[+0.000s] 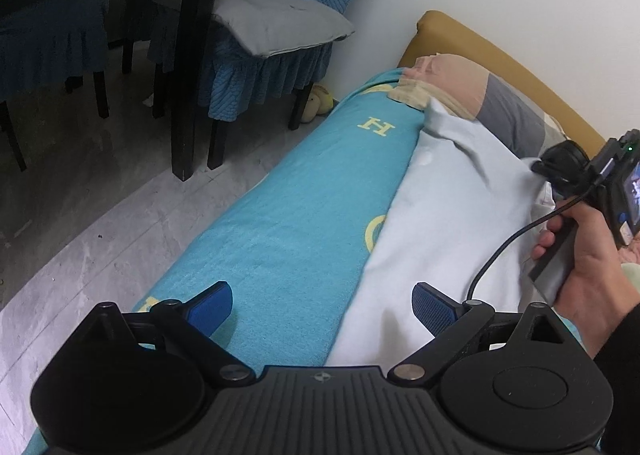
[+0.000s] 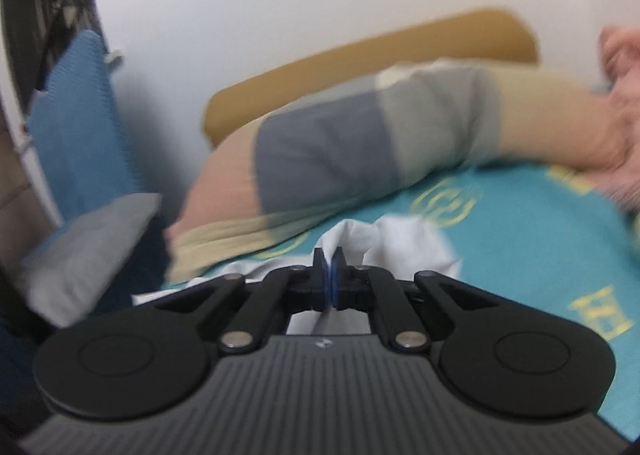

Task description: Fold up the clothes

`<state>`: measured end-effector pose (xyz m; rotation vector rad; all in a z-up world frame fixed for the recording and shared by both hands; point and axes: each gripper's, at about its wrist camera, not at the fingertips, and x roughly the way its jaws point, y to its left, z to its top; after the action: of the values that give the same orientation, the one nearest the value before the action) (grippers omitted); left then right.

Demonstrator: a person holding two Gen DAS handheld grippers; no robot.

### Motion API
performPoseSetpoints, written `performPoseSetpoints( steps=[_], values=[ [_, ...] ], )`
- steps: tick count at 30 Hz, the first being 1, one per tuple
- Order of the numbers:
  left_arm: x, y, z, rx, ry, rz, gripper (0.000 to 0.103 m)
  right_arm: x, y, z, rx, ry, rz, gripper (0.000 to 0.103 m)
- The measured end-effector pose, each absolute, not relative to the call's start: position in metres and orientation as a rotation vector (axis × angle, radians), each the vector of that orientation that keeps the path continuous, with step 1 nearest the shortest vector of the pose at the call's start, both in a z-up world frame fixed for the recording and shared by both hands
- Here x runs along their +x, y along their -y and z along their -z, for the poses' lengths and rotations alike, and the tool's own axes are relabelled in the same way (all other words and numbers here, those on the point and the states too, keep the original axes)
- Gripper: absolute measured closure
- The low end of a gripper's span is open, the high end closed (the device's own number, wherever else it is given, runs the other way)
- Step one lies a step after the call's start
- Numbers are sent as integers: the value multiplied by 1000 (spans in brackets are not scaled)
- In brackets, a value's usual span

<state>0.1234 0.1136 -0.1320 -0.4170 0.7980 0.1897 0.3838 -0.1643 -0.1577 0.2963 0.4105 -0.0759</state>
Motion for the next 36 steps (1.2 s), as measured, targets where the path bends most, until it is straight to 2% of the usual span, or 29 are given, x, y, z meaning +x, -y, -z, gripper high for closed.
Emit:
performPoseSetpoints(
  steps=[6,7,9,10,11,18,22,25,31,36],
  values=[
    [125,-117,131,-413,-806,-196,5,386,184,160,344,-542,90,94],
    [125,-119,131,-419,-808,-198,5,381,187,157,352,-566,82,91],
    [125,-122,129,-429,-812,-191,5,347,189,142,311,-569,61,65],
    [125,-124,128,-436,-813,-178,5,331,190,134,290,-571,50,38],
    [125,-124,126,-439,-812,-170,5,314,191,127,270,-572,39,23],
    [113,-108,111,-376,-825,-89,5,180,204,80,201,-594,-46,24],
    [98,-101,106,-372,-892,0,5,95,215,91,322,-688,-135,24],
    [84,-102,112,-444,-1006,64,5,33,224,100,416,-759,-195,25],
    [56,-117,137,-598,-1207,28,5,-17,243,140,649,-901,-197,23],
    [39,-122,143,-594,-1264,-45,5,-15,240,162,719,-1010,-248,23]
  ],
)
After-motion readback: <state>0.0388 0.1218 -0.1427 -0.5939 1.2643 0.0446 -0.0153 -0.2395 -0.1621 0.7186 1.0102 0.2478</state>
